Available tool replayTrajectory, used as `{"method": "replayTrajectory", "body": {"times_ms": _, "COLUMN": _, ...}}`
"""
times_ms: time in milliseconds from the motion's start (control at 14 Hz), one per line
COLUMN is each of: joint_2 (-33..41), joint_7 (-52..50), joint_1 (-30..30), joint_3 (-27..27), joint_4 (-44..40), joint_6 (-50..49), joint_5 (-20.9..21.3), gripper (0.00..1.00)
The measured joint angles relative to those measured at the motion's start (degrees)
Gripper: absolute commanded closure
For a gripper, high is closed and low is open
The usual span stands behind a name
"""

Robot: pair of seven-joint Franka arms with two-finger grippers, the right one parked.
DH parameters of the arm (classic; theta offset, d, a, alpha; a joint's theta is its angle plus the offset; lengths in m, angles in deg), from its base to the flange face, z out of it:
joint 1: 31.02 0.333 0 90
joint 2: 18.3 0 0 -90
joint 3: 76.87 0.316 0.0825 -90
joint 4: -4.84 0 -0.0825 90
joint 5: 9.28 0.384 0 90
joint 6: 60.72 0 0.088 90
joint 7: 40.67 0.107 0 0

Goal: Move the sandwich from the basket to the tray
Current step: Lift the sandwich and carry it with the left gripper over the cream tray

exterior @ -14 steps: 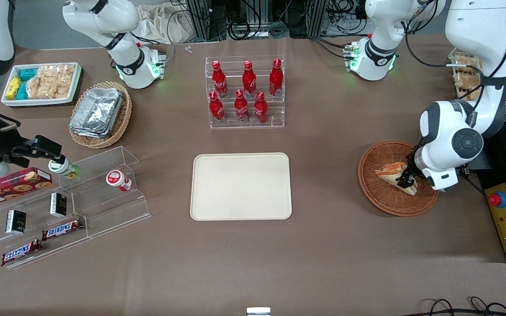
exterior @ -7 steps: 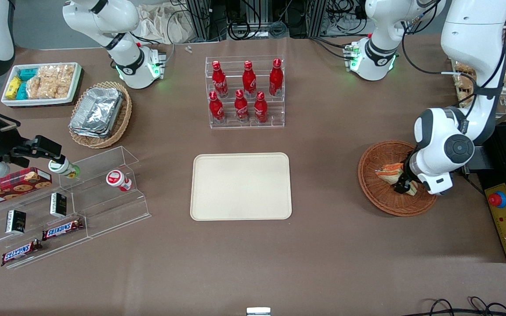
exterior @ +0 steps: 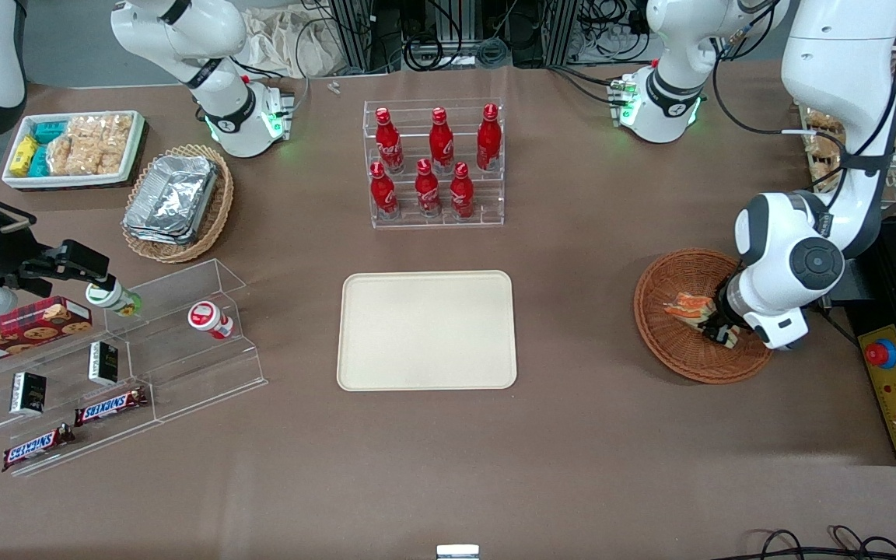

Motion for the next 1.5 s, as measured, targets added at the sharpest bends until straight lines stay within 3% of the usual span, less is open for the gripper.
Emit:
{"method": "replayTrajectory", "body": {"times_ms": 357, "joint_2": 0.46, "joint_7": -0.29, "joint_1": -0.04, "joint_3": -0.12, "joint_4": -3.72, "joint_6": -3.95, "joint_5": 0.01, "gripper": 1.0}}
{"method": "replayTrajectory", "body": {"times_ms": 714, "joint_2": 2.03, "joint_7": 6.23, "joint_1": -0.26, "joint_3": -2.76, "joint_4": -21.89, "joint_6": -29.61, "joint_5": 0.12, "gripper": 1.0}}
{"method": "replayTrajectory", "body": {"times_ms": 929, "joint_2": 2.48, "joint_7": 8.9, "joint_1": -0.5, "joint_3": -8.08, "joint_4": -31.96, "joint_6": -37.99, "joint_5": 0.13, "gripper": 1.0}}
{"method": "replayTrajectory", "body": {"times_ms": 1214, "joint_2": 1.92, "joint_7": 14.38, "joint_1": -2.66, "joint_3": -16.72, "joint_4": -38.28, "joint_6": -39.11, "joint_5": 0.16, "gripper": 1.0}}
{"method": "replayTrajectory", "body": {"times_ms": 1500, "joint_2": -4.62, "joint_7": 14.81, "joint_1": -13.84, "joint_3": -18.25, "joint_4": -38.58, "joint_6": -31.33, "joint_5": 2.74, "gripper": 1.0}}
